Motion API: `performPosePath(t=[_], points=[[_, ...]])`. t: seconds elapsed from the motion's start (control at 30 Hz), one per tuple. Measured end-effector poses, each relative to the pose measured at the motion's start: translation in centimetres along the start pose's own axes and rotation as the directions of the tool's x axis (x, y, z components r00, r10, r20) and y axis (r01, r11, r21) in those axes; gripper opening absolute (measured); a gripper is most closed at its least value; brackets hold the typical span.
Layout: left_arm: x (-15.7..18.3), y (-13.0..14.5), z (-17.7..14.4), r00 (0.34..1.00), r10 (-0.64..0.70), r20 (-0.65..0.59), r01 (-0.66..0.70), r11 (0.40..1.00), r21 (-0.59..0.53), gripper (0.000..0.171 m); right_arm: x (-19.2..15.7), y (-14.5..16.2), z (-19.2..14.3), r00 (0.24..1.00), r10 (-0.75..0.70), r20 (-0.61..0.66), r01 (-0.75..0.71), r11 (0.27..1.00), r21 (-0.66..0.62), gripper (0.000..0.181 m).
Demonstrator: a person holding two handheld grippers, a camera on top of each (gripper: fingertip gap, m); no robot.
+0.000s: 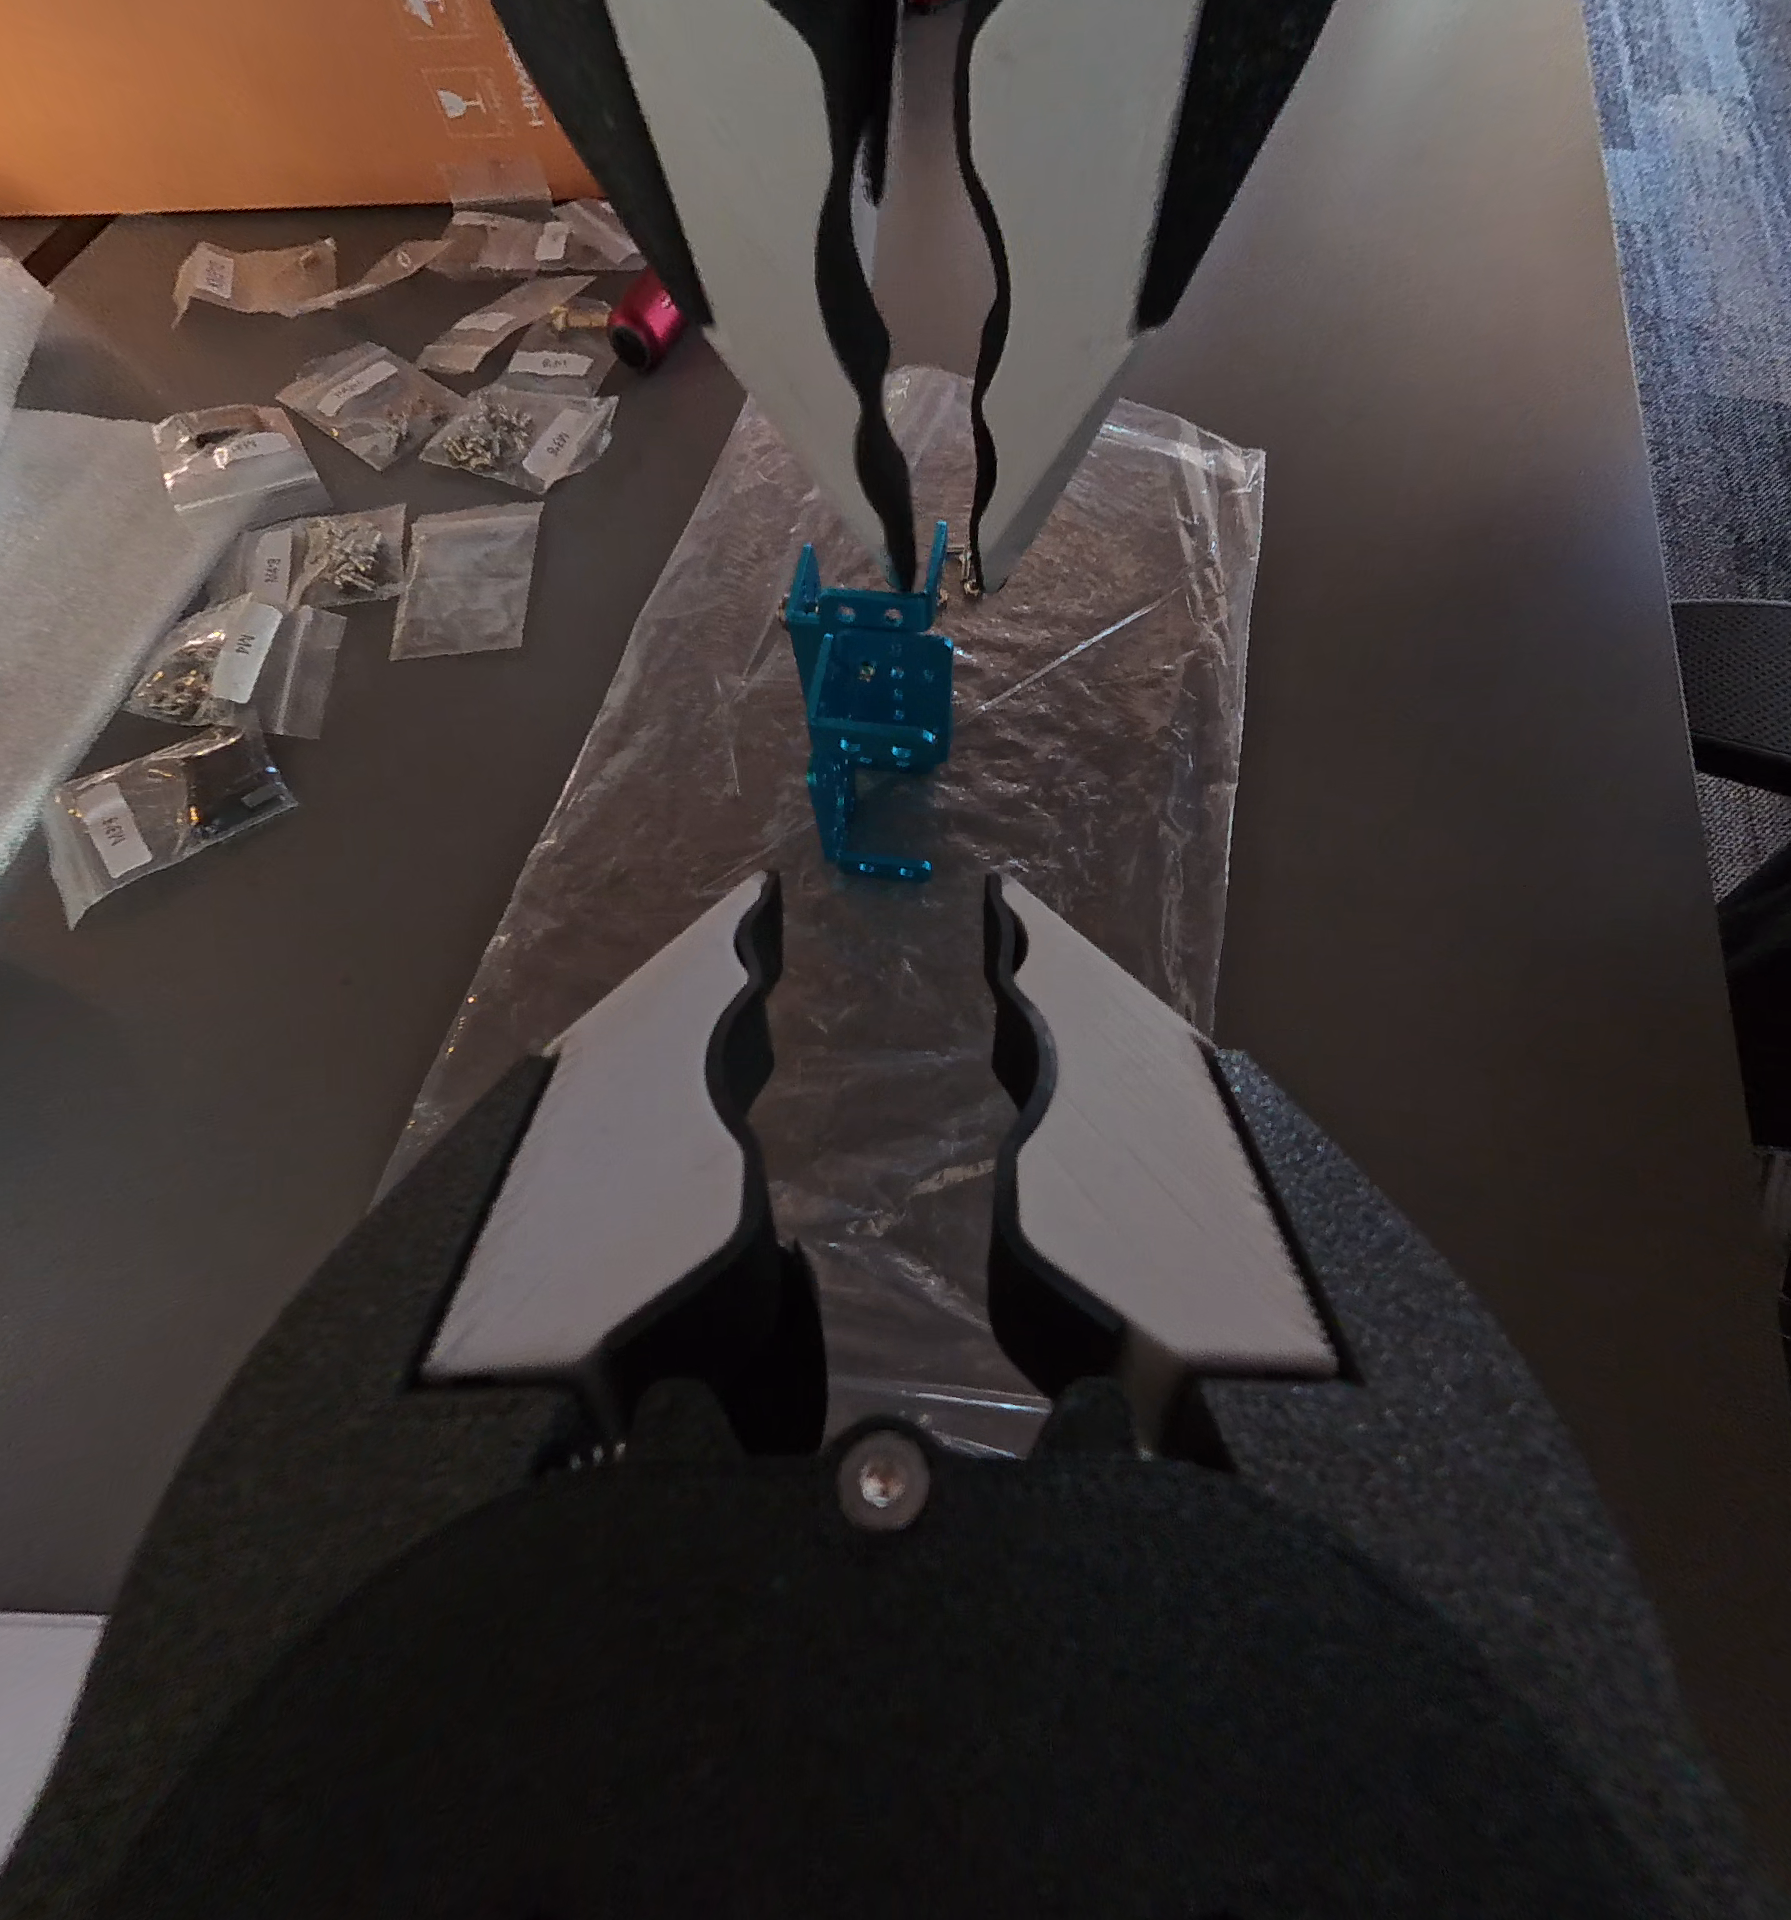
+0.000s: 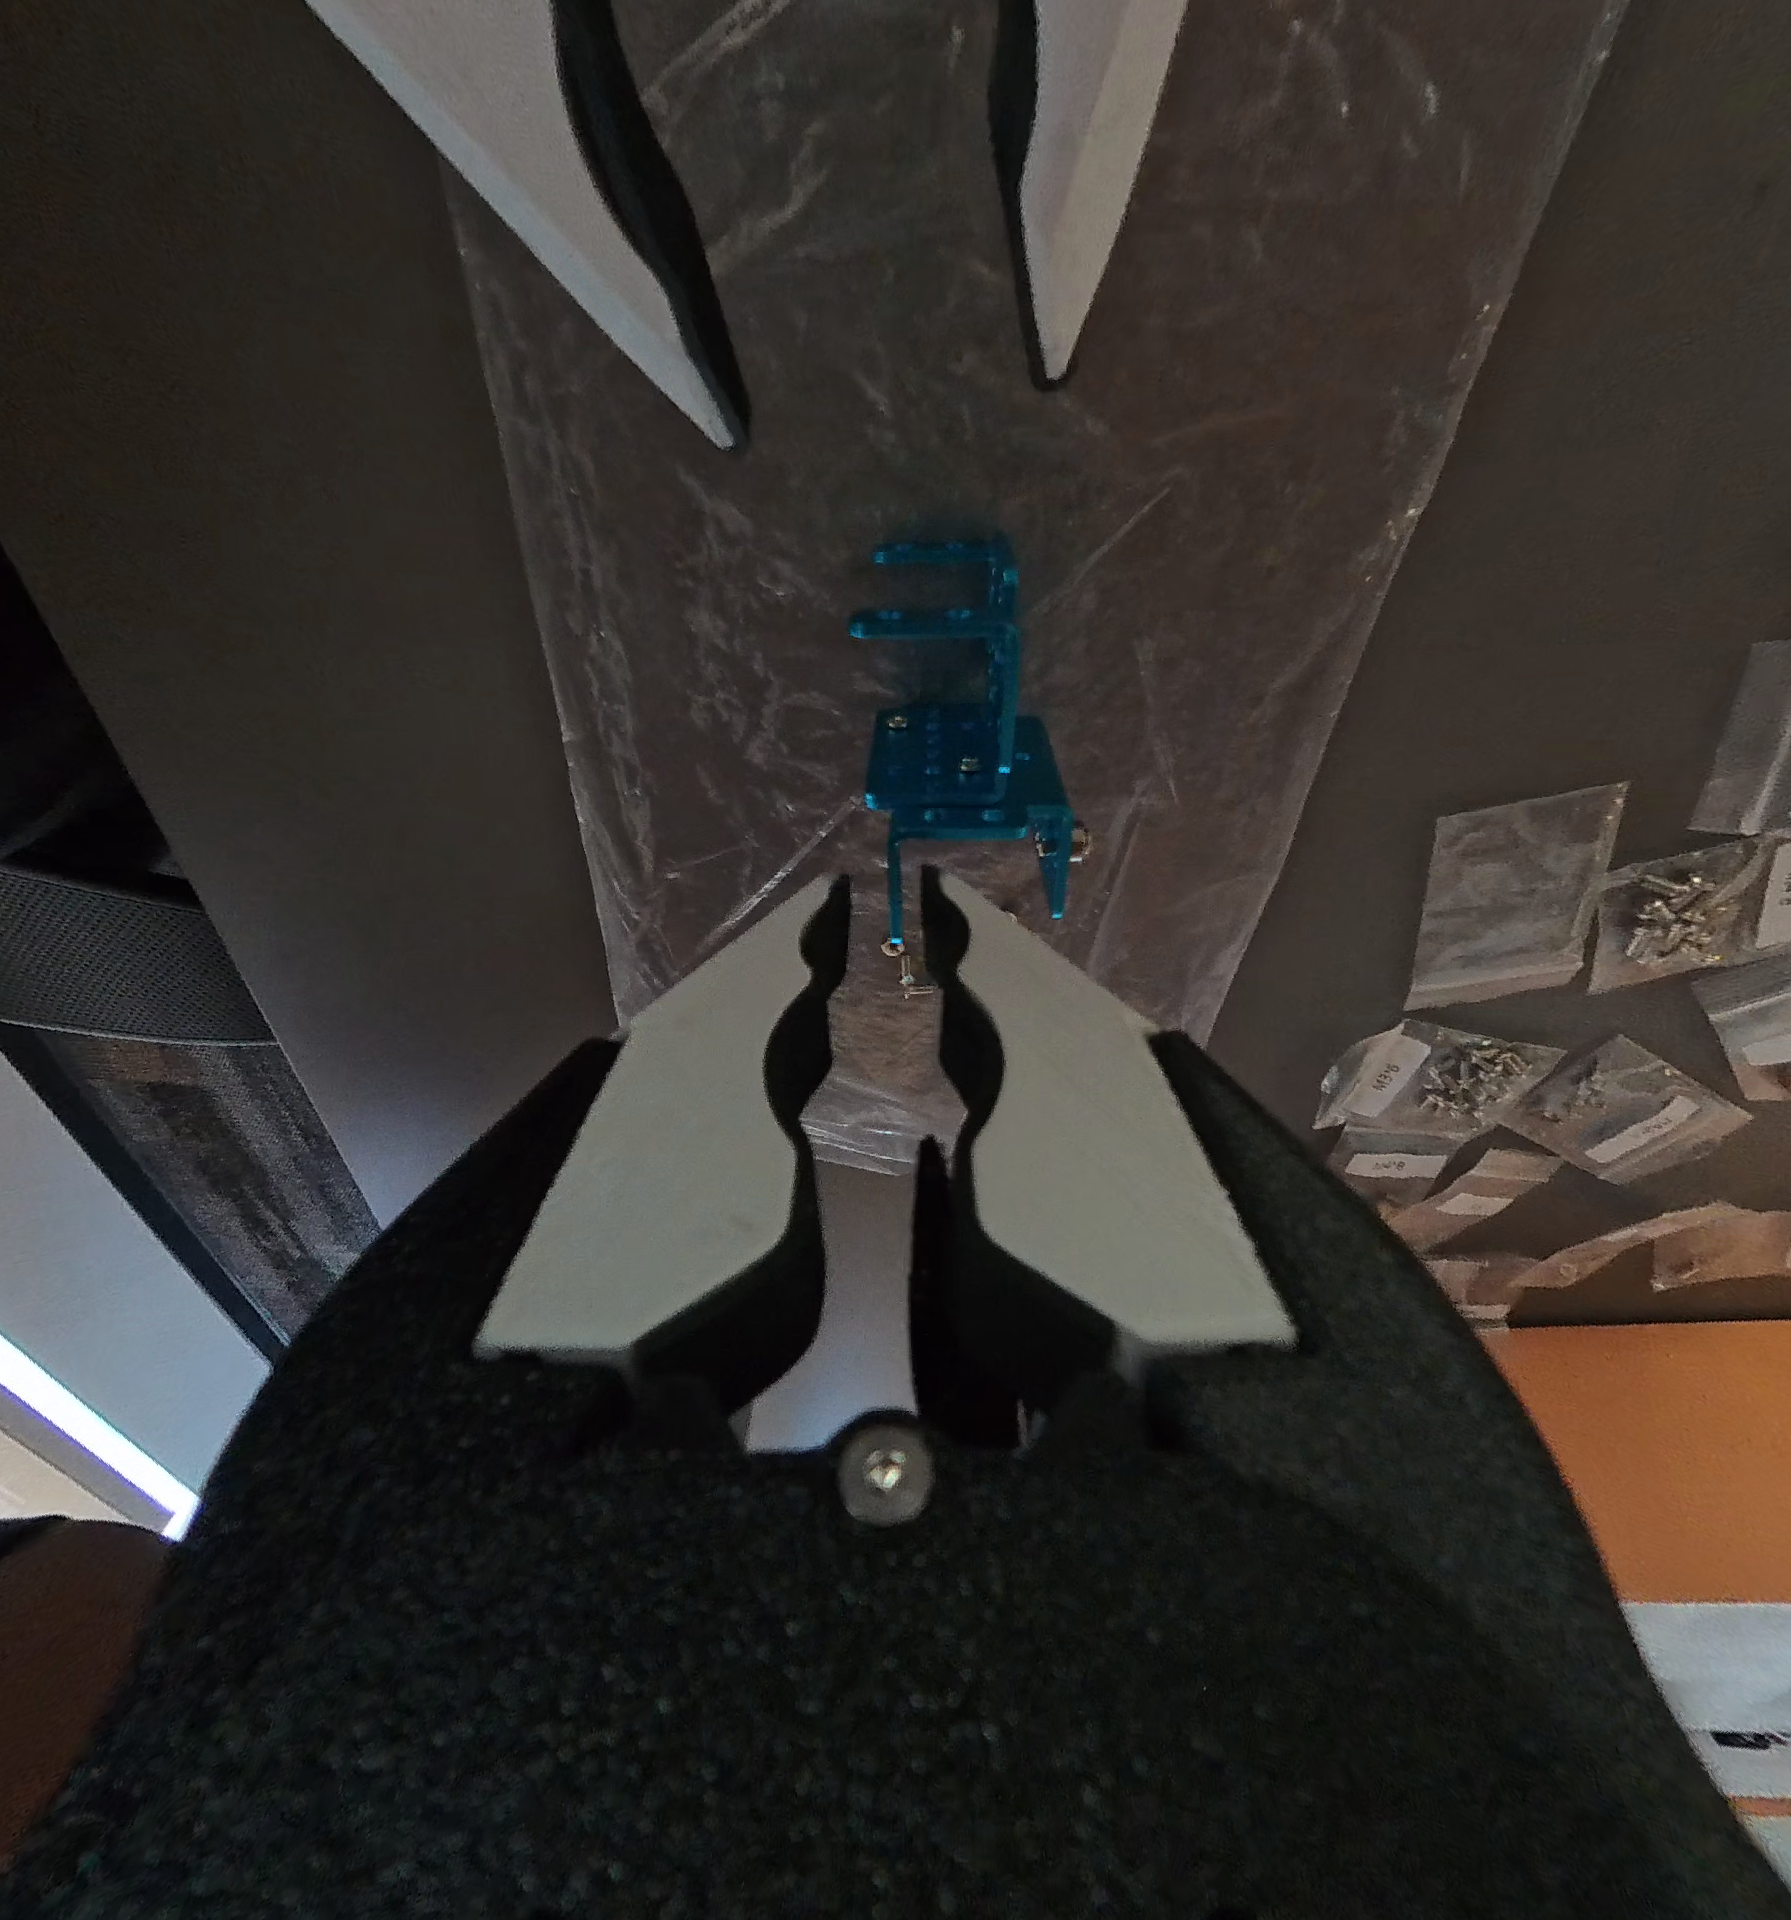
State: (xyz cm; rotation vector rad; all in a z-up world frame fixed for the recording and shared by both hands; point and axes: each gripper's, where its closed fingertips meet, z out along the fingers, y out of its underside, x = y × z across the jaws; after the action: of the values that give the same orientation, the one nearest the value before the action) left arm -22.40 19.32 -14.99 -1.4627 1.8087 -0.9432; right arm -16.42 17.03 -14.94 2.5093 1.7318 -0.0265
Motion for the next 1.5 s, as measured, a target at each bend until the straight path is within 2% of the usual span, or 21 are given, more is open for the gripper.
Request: performPosePath(t=[0.17,0.27,0.33,0.4,0.47,0.53,0.57,0.63,0.67,0.7,0.8,0.83,0.9,1.0,1.1,1.17,1.23,1.3,1.37,1.5], points=[[-0.2,-0.3,-0.1,1.000,-0.001,-0.006,0.001,1.000,0.013,0.039,-0.2,0.8,-1.7,0.999,0.034,-0.024,-0.032,0.995,0.089,0.016],[-0.4,-0.5,-0.6,1.000,-0.005,-0.017,0.006,0.999,0.042,0.039,0.0,2.3,-4.1,0.993,0.081,-0.081,-0.053,0.951,0.304,0.015],[-0.9,-0.7,-1.2,1.000,-0.005,-0.009,0.006,0.998,0.070,0.039,1.2,3.5,-5.0,0.979,0.120,-0.163,-0.020,0.858,0.513,0.017],[-1.8,-0.8,-1.6,1.000,-0.009,0.008,0.008,0.996,0.090,0.039,2.7,4.8,-4.8,0.963,0.142,-0.227,0.062,0.707,0.705,0.021],[-2.7,-0.8,-2.1,1.000,-0.007,0.027,0.004,0.994,0.106,0.039,3.8,5.9,-3.3,0.965,0.128,-0.230,0.126,0.542,0.831,0.022],[-3.4,-1.1,-2.5,0.999,0.003,0.037,-0.009,0.989,0.150,0.039,4.6,6.2,-1.5,0.983,0.084,-0.160,0.107,0.443,0.890,0.021],[-3.6,-1.2,-2.6,1.000,0.005,0.016,-0.007,0.984,0.176,0.039,4.1,6.0,-0.9,0.997,0.037,-0.061,0.039,0.425,0.905,0.028],[-2.5,-1.9,-3.2,0.994,-0.012,-0.112,0.038,0.971,0.235,0.039,1.1,5.1,-0.9,0.974,-0.102,0.202,-0.142,0.418,0.897,0.034],[-2.0,-2.4,-3.7,0.986,-0.022,-0.166,0.067,0.960,0.271,0.039,0.3,5.0,-0.7,0.957,-0.120,0.263,-0.187,0.434,0.881,0.037],[-1.8,-2.8,-4.2,0.980,-0.028,-0.199,0.089,0.948,0.305,0.039,-0.1,5.0,-1.0,0.949,-0.126,0.288,-0.214,0.410,0.886,0.041],[-1.5,-2.8,-5.5,0.965,-0.014,-0.261,0.106,0.934,0.341,0.039,0.3,5.0,-3.0,0.963,-0.088,0.256,-0.220,0.296,0.929,0.030],[-1.6,-2.4,-5.7,0.967,-0.012,-0.256,0.100,0.937,0.334,0.039,0.6,4.9,-2.6,0.977,-0.057,0.205,-0.177,0.316,0.932,0.027],[-1.9,-1.7,-5.8,0.976,0.007,-0.216,0.065,0.944,0.323,0.037,1.6,4.7,-0.6,0.995,0.029,0.099,-0.102,0.418,0.902,0.026],[-2.1,-3.0,-6.2,0.984,-0.008,-0.179,0.079,0.916,0.392,0.034,2.9,5.2,1.5,0.992,0.120,0.026,-0.090,0.569,0.817,0.024],[-2.5,-3.4,-5.6,0.989,-0.054,-0.141,0.106,0.912,0.397,0.034,3.2,5.0,0.8,0.991,0.134,-0.017,-0.071,0.624,0.778,0.019],[-3.1,-3.3,-5.2,0.993,-0.077,-0.085,0.104,0.919,0.380,0.034,3.3,5.8,1.7,0.992,0.128,-0.017,-0.088,0.766,0.637,0.029],[-3.8,-2.9,-4.9,0.997,-0.081,-0.020,0.082,0.931,0.357,0.034,3.3,5.8,2.0,0.995,0.093,-0.038,-0.060,0.853,0.519,0.030],[-4.1,-2.5,-4.7,0.996,-0.075,0.041,0.057,0.939,0.340,0.034,3.6,5.2,1.6,0.994,0.036,-0.107,0.015,0.897,0.443,0.022],[-3.9,-2.1,-4.6,0.995,-0.056,0.080,0.028,0.947,0.321,0.034,3.2,4.6,1.5,0.994,-0.008,-0.106,0.047,0.927,0.373,0.018],[-3.1,-2.1,-4.5,0.993,0.005,0.120,-0.040,0.956,0.290,0.034,3.4,4.4,2.2,0.990,-0.021,-0.139,0.064,0.949,0.307,0.014]])
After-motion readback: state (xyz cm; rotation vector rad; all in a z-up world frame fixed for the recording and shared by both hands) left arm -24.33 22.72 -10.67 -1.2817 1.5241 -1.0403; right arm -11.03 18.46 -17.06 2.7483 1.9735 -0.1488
